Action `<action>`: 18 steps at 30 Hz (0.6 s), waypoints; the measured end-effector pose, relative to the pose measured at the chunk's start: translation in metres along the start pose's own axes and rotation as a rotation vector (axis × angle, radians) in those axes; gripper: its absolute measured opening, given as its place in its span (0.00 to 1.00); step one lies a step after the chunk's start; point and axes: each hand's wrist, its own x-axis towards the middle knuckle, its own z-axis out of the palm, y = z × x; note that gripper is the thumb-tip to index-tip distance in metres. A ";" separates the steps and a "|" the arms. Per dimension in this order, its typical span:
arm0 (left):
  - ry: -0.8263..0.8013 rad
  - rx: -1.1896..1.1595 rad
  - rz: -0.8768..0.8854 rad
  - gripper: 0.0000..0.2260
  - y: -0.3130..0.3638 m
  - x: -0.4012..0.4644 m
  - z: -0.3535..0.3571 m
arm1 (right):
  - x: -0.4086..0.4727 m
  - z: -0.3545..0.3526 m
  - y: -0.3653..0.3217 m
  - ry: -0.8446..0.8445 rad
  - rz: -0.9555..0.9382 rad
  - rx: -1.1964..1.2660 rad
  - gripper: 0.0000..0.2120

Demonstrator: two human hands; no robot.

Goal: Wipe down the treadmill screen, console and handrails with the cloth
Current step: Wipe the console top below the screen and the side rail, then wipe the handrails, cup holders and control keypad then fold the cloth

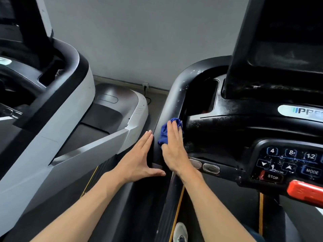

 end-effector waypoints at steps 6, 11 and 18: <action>-0.015 -0.137 -0.063 0.63 0.002 -0.005 0.000 | -0.026 0.002 -0.012 -0.059 -0.084 -0.186 0.36; -0.012 -0.124 -0.076 0.62 0.001 -0.008 0.001 | -0.007 0.001 -0.006 -0.033 -0.110 -0.250 0.34; 0.010 -0.063 -0.067 0.61 0.010 -0.008 0.000 | -0.009 0.007 0.001 0.055 -0.031 -0.071 0.32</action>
